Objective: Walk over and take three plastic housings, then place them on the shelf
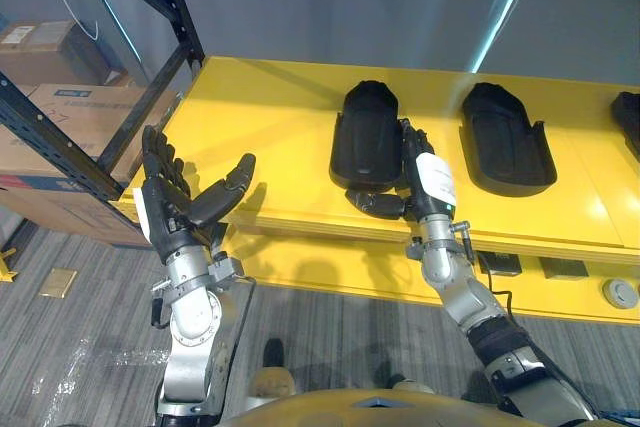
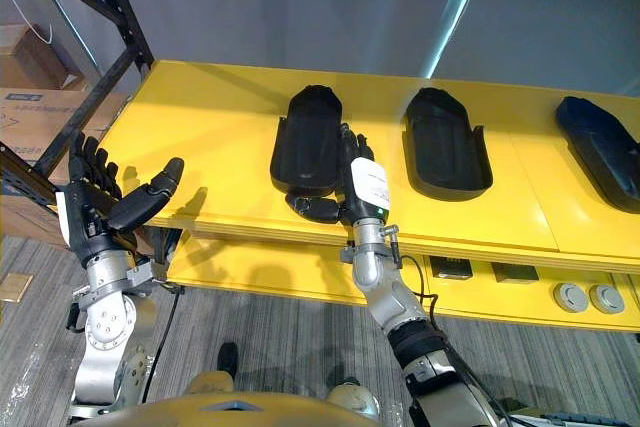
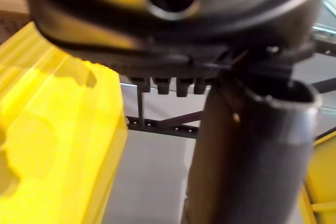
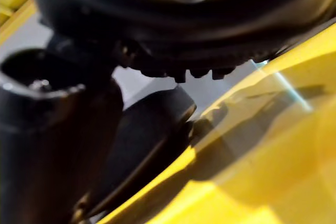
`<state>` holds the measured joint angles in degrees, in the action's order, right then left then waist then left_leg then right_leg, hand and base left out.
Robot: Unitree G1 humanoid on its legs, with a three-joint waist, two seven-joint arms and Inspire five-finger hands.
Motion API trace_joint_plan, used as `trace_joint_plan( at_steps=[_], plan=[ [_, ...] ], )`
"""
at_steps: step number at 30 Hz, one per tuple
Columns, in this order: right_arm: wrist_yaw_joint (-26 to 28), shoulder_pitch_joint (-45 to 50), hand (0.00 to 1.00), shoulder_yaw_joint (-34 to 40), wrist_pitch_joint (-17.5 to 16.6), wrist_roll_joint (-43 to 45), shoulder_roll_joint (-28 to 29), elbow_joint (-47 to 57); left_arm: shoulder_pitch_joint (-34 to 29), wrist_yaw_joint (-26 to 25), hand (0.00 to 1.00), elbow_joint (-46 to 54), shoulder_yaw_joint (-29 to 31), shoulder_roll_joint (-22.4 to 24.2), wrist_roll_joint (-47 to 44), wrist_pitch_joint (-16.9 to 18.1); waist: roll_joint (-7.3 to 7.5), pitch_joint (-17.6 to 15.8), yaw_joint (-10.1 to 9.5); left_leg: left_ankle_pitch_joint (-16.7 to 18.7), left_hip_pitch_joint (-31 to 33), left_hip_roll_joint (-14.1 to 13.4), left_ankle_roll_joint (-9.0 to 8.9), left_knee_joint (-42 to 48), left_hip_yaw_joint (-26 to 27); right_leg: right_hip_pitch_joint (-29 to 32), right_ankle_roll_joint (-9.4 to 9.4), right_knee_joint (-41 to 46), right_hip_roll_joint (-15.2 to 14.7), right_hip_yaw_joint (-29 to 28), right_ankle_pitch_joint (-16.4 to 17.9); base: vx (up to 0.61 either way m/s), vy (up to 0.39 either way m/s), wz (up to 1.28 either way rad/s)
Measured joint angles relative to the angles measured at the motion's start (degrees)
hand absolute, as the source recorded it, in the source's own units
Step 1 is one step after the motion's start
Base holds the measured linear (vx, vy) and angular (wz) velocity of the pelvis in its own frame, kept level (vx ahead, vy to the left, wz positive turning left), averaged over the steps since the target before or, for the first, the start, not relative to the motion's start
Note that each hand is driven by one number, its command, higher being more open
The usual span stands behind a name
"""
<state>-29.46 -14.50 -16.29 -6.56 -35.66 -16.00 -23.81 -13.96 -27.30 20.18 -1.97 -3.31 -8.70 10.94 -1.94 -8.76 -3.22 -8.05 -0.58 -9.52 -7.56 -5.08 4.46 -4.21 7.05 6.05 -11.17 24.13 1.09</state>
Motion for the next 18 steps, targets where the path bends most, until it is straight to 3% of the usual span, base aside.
trace_joint_plan(
  at_steps=[4,18],
  plan=[
    [-1.17,-0.25,1.0,0.06,0.02,0.08,-0.01,-0.64,0.0,0.01,1.0,0.0,-0.28,0.02,0.0,0.0,-0.74,-0.42,-0.32,-0.14,-0.02,0.0,0.14,0.0,-0.16,0.04,-0.1,0.43,-0.09,0.16,0.25,-0.02,-0.006,0.02],
    [-1.26,-4.65,1.0,0.06,1.05,0.24,-0.01,-2.61,0.0,-0.1,1.0,0.0,-1.02,0.0,-0.02,-0.01,-0.87,-0.63,-1.24,-0.31,0.24,0.27,0.29,0.01,-0.7,0.15,0.09,1.04,-0.5,0.72,0.57,0.0,-0.002,0.01]
  ],
)
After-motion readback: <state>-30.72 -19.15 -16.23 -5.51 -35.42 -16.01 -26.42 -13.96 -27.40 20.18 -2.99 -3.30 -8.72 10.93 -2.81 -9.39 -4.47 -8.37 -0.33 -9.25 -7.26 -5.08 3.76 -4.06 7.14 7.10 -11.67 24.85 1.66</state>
